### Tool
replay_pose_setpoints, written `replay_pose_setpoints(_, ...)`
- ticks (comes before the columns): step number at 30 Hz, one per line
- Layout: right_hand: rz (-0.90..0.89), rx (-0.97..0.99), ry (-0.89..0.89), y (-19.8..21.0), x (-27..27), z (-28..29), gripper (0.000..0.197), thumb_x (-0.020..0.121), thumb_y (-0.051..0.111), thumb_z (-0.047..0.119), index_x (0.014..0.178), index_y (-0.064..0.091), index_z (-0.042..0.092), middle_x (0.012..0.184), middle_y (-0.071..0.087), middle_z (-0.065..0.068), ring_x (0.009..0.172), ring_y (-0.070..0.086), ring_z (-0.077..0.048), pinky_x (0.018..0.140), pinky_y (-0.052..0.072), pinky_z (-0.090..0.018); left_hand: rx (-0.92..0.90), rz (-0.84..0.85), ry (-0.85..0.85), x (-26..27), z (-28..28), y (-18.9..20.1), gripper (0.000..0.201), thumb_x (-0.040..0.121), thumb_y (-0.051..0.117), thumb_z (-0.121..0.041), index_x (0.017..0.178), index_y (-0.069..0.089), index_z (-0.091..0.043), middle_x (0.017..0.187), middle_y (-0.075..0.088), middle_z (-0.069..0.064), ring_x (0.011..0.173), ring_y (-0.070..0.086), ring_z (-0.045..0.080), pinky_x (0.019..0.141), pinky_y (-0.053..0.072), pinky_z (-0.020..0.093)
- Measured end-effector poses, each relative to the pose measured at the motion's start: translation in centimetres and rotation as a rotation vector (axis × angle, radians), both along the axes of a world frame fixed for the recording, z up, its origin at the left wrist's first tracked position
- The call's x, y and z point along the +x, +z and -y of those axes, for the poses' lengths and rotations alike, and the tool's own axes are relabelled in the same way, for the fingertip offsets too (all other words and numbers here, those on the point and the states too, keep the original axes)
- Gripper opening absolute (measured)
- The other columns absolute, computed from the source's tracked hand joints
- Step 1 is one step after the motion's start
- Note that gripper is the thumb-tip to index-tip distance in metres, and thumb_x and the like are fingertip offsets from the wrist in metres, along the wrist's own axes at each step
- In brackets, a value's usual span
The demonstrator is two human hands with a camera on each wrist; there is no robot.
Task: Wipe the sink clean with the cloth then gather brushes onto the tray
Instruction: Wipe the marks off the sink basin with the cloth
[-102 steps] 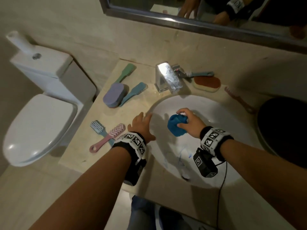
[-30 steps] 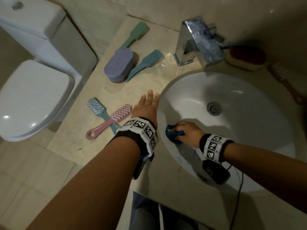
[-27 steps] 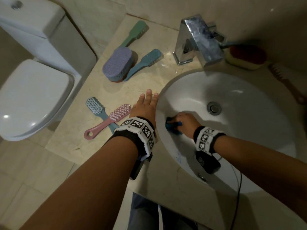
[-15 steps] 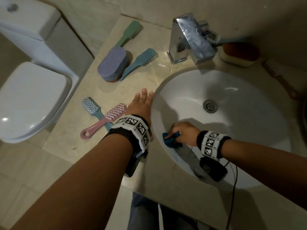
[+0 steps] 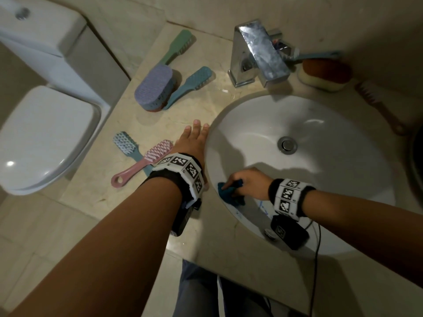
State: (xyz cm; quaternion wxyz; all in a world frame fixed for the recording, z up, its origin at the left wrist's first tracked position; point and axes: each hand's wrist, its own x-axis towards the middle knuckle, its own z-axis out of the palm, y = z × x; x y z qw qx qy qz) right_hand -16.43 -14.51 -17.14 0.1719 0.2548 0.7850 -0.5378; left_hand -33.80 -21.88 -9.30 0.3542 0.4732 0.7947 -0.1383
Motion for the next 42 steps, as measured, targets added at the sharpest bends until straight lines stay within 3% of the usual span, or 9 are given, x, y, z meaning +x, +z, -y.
replay_pose_setpoints(7, 0.013, 0.006, 0.045, 0.4, 1.4, 0.7, 0.035, 0.075, 0.059, -0.013, 0.102, 0.071, 0.006, 0.107, 0.069, -0.009, 0.092, 0.057, -0.008, 0.072, 0.038, 0.005, -0.005, 0.002, 0.002, 0.1, 0.0, 0.0, 0.144, 0.054, 0.09, -0.027, 0.148, -0.018, -0.018, 0.156, -0.024, 0.005, 0.146, -0.013, 0.027, 0.12, 0.011, 0.047)
replay_pose_setpoints(12, 0.048, -0.001, 0.032, 0.5, 2.0, 0.8, 0.032, 0.08, 0.065, -0.002, 0.11, 0.069, 0.009, 0.112, 0.068, -0.007, 0.097, 0.057, -0.009, 0.077, 0.042, -0.009, 0.043, 0.005, 0.04, 0.3, 0.1, 0.4, 0.108, 0.082, 0.07, -0.02, 0.15, -0.014, -0.016, 0.157, -0.022, 0.006, 0.147, -0.01, 0.026, 0.117, 0.01, 0.046)
replay_pose_setpoints(17, 0.048, 0.014, 0.016, 1.0, 0.9, 0.0, 0.034, 0.08, 0.068, 0.003, 0.113, 0.068, 0.012, 0.116, 0.066, -0.007, 0.1, 0.056, -0.013, 0.078, 0.044, -0.011, -0.04, -0.044, 0.012, 2.1, 1.5, 0.0, 0.118, 0.074, 0.078, -0.032, 0.151, -0.01, -0.013, 0.157, -0.018, 0.013, 0.147, -0.007, 0.03, 0.119, 0.009, 0.045)
replay_pose_setpoints(22, 0.16, -0.082, 0.158, 1.7, 3.4, 0.5, 0.03, 0.075, 0.074, 0.004, 0.104, 0.07, 0.008, 0.1, 0.067, 0.005, 0.102, 0.058, -0.013, 0.097, 0.041, -0.023, 0.006, -0.058, -0.006, 3.4, 3.3, -0.7, 0.128, 0.071, 0.081, -0.029, 0.148, -0.021, -0.018, 0.156, -0.023, 0.012, 0.146, -0.01, 0.03, 0.12, 0.012, 0.044)
replay_pose_setpoints(25, 0.109, -0.067, 0.124, 1.0, 3.4, 1.2, 0.026, 0.074, 0.074, 0.001, 0.098, 0.071, 0.009, 0.093, 0.064, 0.01, 0.098, 0.056, -0.009, 0.094, 0.042, -0.023, -0.008, -0.043, -0.035, 2.8, 4.0, -0.8, 0.15, 0.053, 0.089, -0.042, 0.145, -0.027, -0.013, 0.155, -0.025, 0.008, 0.146, -0.013, 0.028, 0.12, 0.012, 0.044)
replay_pose_setpoints(30, -0.006, 0.034, -0.054, 0.4, 0.3, 1.4, 0.033, 0.076, 0.056, -0.015, 0.101, 0.069, 0.001, 0.108, 0.065, -0.013, 0.101, 0.058, -0.021, 0.086, 0.045, -0.023, -0.023, -0.048, -0.009, 2.7, 3.6, -0.5, 0.153, 0.05, 0.09, -0.043, 0.145, -0.026, -0.009, 0.154, -0.028, 0.008, 0.145, -0.017, 0.026, 0.121, 0.01, 0.041)
replay_pose_setpoints(33, 0.028, -0.015, 0.033, 0.5, 1.7, 0.9, 0.03, 0.076, 0.063, -0.008, 0.102, 0.07, 0.005, 0.099, 0.063, -0.001, 0.095, 0.056, -0.013, 0.08, 0.045, -0.013, -0.024, -0.04, 0.013, 2.9, 3.3, -0.5, 0.153, 0.049, 0.091, -0.038, 0.145, -0.024, -0.008, 0.154, -0.029, 0.008, 0.145, -0.017, 0.026, 0.121, 0.01, 0.042)
replay_pose_setpoints(37, 0.135, -0.092, 0.176, 0.9, 4.9, 0.3, 0.021, 0.079, 0.07, 0.005, 0.099, 0.072, 0.009, 0.092, 0.063, 0.01, 0.089, 0.059, -0.009, 0.087, 0.045, -0.02, -0.016, -0.052, 0.02, 3.0, 3.2, -0.7, 0.152, 0.049, 0.091, -0.036, 0.146, -0.023, -0.008, 0.154, -0.028, 0.009, 0.146, -0.015, 0.027, 0.12, 0.011, 0.042)
replay_pose_setpoints(42, 0.012, 0.072, 0.146, 0.2, 2.1, 0.7, 0.025, 0.074, 0.063, -0.007, 0.093, 0.074, 0.006, 0.084, 0.06, 0.008, 0.081, 0.056, -0.008, 0.074, 0.043, -0.012, -0.009, -0.05, 0.033, 2.9, 3.2, -0.8, 0.151, 0.051, 0.091, -0.034, 0.146, -0.023, -0.009, 0.154, -0.028, 0.008, 0.146, -0.016, 0.026, 0.121, 0.011, 0.042)
